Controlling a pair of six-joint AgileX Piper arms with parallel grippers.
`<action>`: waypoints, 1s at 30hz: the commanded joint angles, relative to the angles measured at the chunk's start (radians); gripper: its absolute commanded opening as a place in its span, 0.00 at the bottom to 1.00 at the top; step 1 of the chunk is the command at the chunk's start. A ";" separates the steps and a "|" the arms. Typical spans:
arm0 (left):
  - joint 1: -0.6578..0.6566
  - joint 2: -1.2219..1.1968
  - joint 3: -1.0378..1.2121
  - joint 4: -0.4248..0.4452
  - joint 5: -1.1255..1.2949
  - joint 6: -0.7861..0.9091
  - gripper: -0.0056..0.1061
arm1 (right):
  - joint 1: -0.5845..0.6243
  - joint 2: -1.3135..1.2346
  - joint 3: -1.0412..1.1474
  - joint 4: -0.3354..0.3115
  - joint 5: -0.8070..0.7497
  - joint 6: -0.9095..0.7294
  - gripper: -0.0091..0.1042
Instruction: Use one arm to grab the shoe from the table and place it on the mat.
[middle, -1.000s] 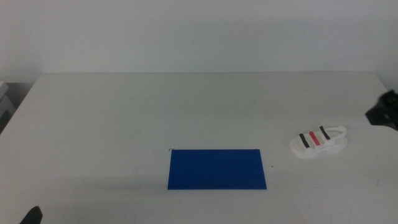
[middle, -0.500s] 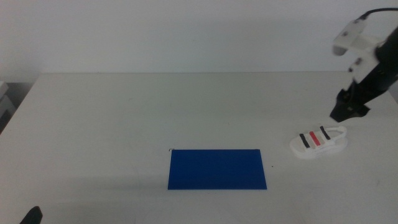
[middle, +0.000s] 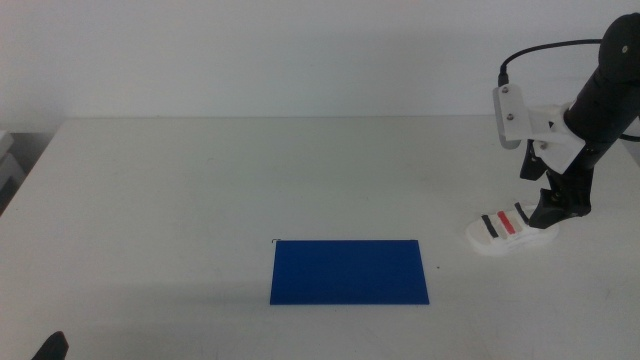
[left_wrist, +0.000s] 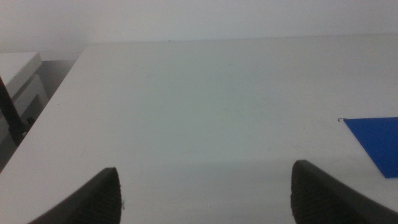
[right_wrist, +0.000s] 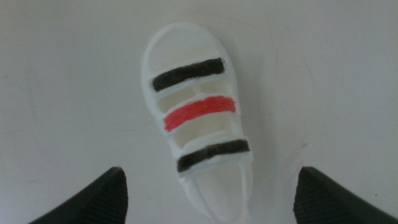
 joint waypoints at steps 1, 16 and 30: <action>-0.003 -0.014 0.007 -0.008 -0.080 -0.005 0.89 | 0.000 -0.036 -0.029 -0.008 -0.026 -0.041 0.73; -0.003 -0.014 0.007 -0.008 -0.080 -0.005 0.89 | 0.028 0.077 -0.029 -0.055 -0.043 -0.040 0.60; -0.003 -0.014 0.007 -0.008 -0.080 -0.005 0.89 | 0.088 -0.017 -0.037 -0.127 0.006 0.178 0.05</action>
